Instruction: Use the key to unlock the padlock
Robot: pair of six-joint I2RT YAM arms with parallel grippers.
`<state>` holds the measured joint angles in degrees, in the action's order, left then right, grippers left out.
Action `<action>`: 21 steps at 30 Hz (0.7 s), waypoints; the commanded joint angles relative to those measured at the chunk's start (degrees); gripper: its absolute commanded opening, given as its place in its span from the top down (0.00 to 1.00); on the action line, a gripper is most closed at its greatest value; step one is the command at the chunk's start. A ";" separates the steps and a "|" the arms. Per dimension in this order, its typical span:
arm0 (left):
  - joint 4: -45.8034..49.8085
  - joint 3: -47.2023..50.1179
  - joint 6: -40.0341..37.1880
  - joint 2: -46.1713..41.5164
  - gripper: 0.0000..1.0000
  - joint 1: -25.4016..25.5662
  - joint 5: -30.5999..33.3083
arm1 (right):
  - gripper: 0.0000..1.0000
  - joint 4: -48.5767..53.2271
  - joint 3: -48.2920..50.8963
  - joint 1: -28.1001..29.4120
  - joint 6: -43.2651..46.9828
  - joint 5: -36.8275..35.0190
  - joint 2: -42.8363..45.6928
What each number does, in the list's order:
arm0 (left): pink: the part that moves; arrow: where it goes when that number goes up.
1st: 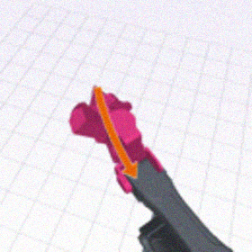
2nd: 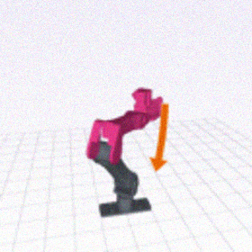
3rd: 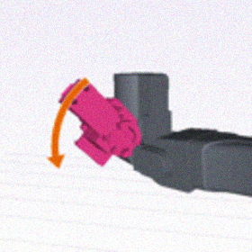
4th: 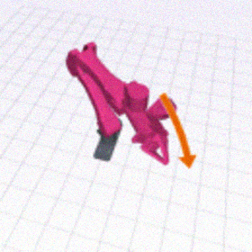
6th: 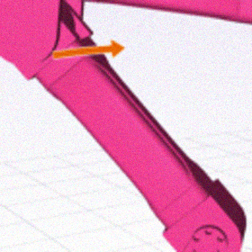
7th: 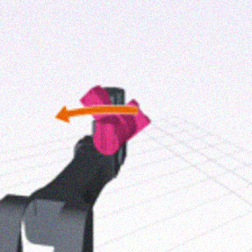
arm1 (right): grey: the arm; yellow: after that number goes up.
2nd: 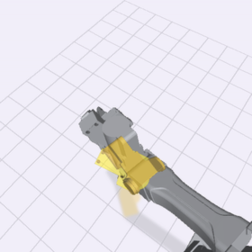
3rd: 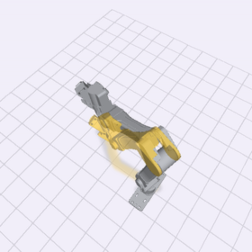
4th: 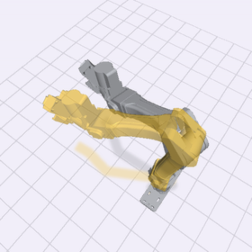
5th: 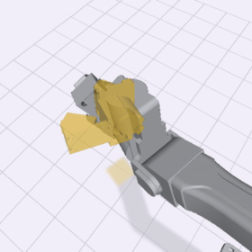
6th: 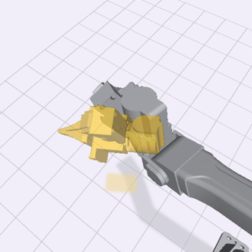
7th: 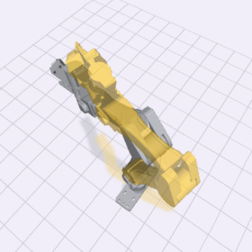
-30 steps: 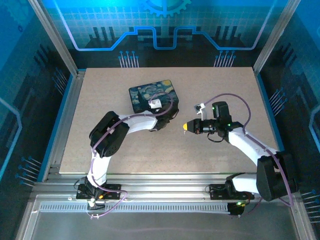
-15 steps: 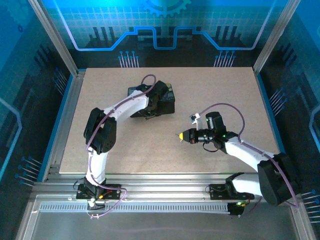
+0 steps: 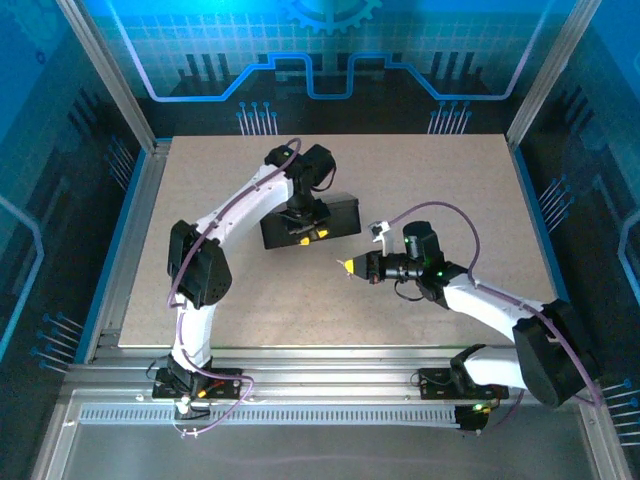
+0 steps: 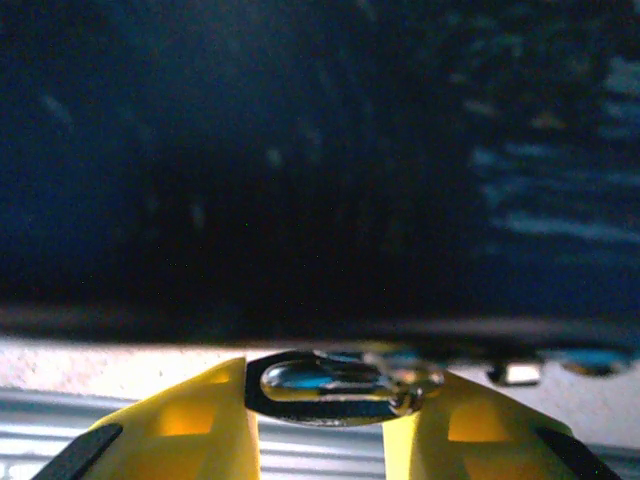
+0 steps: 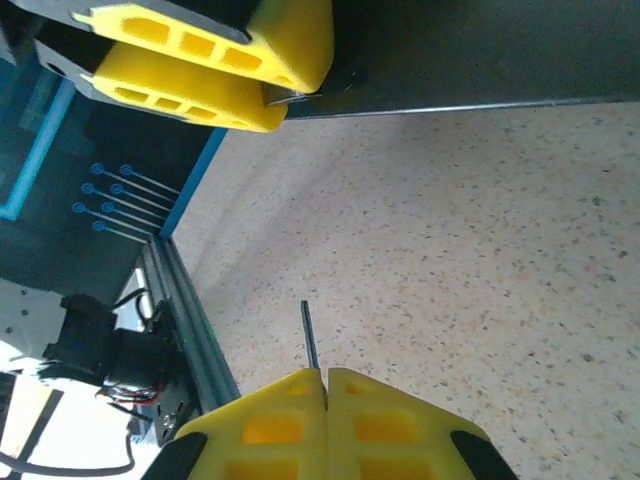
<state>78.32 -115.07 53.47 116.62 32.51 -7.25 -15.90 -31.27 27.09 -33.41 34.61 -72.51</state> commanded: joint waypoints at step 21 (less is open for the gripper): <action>6.19 -12.42 6.21 3.20 1.00 -1.28 -12.30 | 1.00 -12.96 -5.21 -0.63 -15.50 3.58 -4.23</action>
<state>84.12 -125.32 59.64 119.98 31.88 -16.58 -26.35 -34.98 26.87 -46.28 39.11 -75.42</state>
